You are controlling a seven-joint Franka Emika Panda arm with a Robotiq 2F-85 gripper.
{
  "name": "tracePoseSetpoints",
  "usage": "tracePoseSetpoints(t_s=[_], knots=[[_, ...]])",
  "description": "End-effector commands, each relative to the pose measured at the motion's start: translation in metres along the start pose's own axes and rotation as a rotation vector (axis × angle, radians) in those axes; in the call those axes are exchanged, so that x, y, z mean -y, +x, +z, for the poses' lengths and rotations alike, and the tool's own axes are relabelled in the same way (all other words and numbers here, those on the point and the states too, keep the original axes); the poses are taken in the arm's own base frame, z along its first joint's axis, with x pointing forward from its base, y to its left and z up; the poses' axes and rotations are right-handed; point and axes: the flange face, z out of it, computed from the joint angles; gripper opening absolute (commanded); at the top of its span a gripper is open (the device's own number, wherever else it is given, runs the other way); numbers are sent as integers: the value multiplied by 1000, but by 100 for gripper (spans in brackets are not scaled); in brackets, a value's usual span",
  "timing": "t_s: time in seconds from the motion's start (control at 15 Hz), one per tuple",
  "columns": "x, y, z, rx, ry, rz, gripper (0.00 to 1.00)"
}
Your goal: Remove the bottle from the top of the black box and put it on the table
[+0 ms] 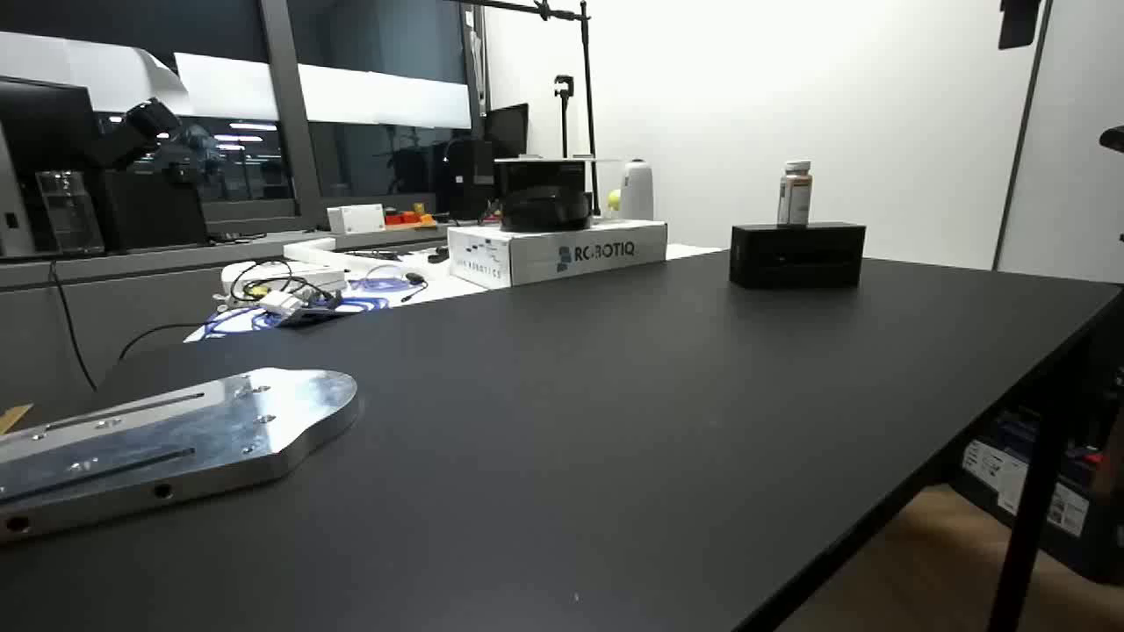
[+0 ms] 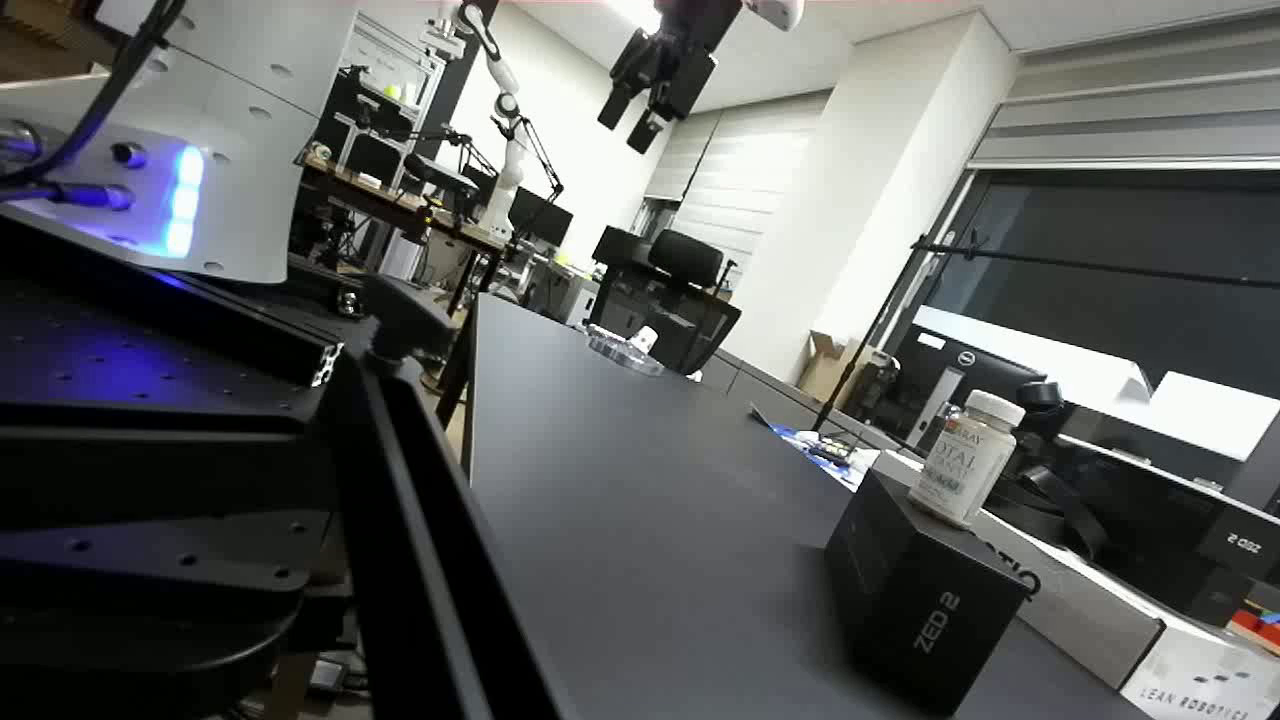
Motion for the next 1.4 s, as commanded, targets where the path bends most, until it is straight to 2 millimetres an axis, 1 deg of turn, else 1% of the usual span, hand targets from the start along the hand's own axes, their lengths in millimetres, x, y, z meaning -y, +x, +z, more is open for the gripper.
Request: tracePoseSetpoints(t_s=[0.0, 0.53, 0.67, 0.87, 1.13, 1.33], knots=[[0, 0, 0, 2, 0, 0, 100], [0, 0, 0, 2, 0, 0, 100], [-19, 13, -14, -69, -50, 36, 100], [-67, 38, -44, -158, -83, 154, 100], [-126, 85, -82, -297, -145, 342, 100], [-160, 125, -108, -405, -203, 459, 100]])
